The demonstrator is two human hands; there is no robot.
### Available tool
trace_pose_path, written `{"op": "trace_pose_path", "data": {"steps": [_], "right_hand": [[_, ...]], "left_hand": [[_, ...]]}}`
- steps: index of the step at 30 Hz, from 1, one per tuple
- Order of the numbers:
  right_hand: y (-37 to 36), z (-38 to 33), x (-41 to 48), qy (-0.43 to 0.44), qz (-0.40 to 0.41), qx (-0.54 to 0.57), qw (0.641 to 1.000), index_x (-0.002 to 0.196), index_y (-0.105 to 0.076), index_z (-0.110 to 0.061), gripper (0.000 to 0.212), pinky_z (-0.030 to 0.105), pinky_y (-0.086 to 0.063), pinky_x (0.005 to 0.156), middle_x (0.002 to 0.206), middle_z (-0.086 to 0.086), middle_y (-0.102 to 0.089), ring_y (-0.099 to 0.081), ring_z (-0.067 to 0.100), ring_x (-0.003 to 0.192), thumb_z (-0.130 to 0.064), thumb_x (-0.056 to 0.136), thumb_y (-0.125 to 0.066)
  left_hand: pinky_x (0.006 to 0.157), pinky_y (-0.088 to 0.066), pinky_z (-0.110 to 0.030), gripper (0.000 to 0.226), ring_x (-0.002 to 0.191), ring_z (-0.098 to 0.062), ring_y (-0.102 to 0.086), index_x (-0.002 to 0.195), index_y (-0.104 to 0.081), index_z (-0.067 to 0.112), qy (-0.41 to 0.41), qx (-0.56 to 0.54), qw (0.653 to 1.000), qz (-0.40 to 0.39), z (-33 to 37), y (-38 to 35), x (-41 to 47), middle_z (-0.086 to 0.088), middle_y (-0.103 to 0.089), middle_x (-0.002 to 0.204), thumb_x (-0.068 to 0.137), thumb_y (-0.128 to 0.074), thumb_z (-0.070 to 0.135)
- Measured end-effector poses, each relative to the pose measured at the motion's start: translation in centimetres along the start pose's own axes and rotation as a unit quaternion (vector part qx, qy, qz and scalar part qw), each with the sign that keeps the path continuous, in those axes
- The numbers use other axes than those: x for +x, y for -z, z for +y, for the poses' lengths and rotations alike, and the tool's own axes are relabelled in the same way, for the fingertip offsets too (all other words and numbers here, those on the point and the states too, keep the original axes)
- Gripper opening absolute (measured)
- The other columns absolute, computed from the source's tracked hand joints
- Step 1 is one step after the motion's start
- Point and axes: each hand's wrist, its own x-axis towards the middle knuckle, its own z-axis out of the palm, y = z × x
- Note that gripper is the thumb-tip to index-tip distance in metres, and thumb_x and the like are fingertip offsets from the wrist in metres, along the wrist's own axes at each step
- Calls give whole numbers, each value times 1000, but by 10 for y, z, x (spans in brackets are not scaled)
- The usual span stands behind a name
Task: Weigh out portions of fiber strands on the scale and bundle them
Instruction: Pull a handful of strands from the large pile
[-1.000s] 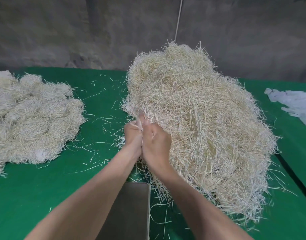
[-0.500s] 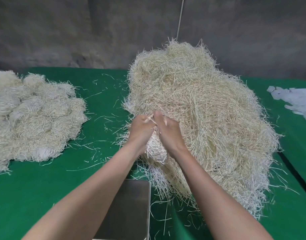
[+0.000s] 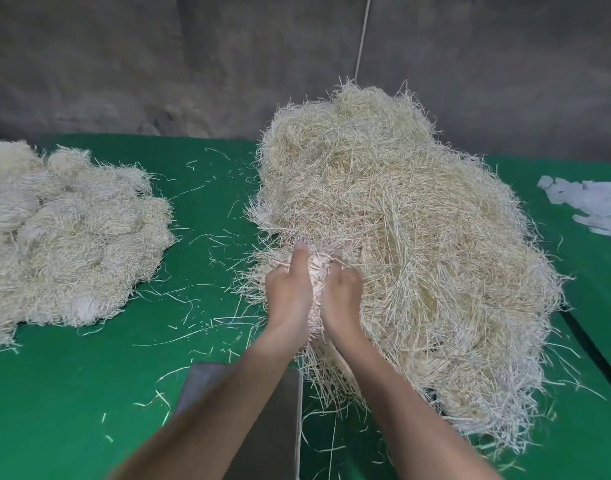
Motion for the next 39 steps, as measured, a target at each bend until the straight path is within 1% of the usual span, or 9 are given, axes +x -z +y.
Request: {"op": "trace_pose_path", "data": {"steps": [5, 8, 11, 14, 22, 25, 28, 33, 39], "right_hand": [[-11, 1, -21, 11, -55, -10, 998, 62, -48, -22, 50, 19, -31, 49, 44, -14, -41, -32, -2, 39, -46, 99, -25], [7, 3, 2, -123, -95, 67, 986, 129, -44, -22, 40, 27, -40, 86, 103, -1, -58, -50, -1, 83, -44, 100, -29], [18, 3, 1, -135, -138, 200, 961, 143, -31, -37, 60, 49, -20, 108, 149, -13, -26, -24, 9, 131, -62, 89, -32], [12, -12, -6, -97, -163, 163, 968, 133, -44, -40, 66, 37, -25, 103, 147, -10, -34, -30, 3, 123, -72, 76, -32], [0, -9, 13, -285, -31, 222, 932, 133, -42, -3, 59, 27, -40, 59, 113, 16, -57, -59, 24, 87, -49, 97, -35], [-14, -7, -14, -80, -44, 11, 996, 114, -50, -10, 48, 20, -40, 54, 87, 1, -55, -58, 7, 70, -48, 99, -25], [-21, -5, -40, 116, -65, -99, 986, 100, -50, -17, 41, 29, -45, 63, 89, -1, -55, -53, 13, 76, -50, 95, -27], [-13, -13, -16, 62, -13, -68, 996, 69, -49, -16, 41, 16, -34, 43, 55, -6, -41, -38, 2, 42, -26, 103, -28], [-21, -16, -17, 61, -20, -74, 995, 76, -51, -15, 30, 31, -37, 50, 61, -5, -49, -43, 5, 49, -18, 101, -35]], "left_hand": [[49, -22, -28, 50, 45, -14, -24, 56, -28, 18, -82, 29, 996, 23, 4, 7, 18, 6, -26, 45, 96, -46, 41], [38, -24, -19, 38, 41, -8, -24, 70, -52, 18, -107, 29, 994, -19, -7, 7, 17, 13, -29, 42, 95, -46, 45], [56, -34, -2, 30, 65, 3, -43, 107, -59, 19, -161, 97, 980, -69, -8, 11, 21, 17, -48, 81, 94, -50, 44], [59, -39, -4, 18, 72, 7, -46, 84, -46, 33, -181, 171, 961, -118, -4, 8, 20, 18, -47, 88, 89, -57, 46], [107, -27, -35, 93, 126, -5, -38, 140, -38, 29, 14, -77, 985, -153, -20, 22, -5, 8, -46, 138, 66, -38, 85], [68, -49, -21, 66, 80, -9, -62, 114, -61, 10, 40, -87, 994, -52, -10, 16, 5, 0, -68, 92, 87, -38, 66], [37, -38, -15, 46, 38, -6, -53, 71, -56, 10, -18, -150, 988, 26, -2, 28, 21, 5, -57, 48, 99, -39, 42], [64, -53, -20, 42, 71, -12, -68, 100, -65, 10, -19, -69, 996, -47, -5, 25, 9, -11, -69, 83, 97, -42, 45], [37, -37, -15, 34, 40, -7, -49, 68, -56, 16, 5, -105, 992, -62, 9, 23, 12, 6, -53, 46, 99, -47, 26]]}}
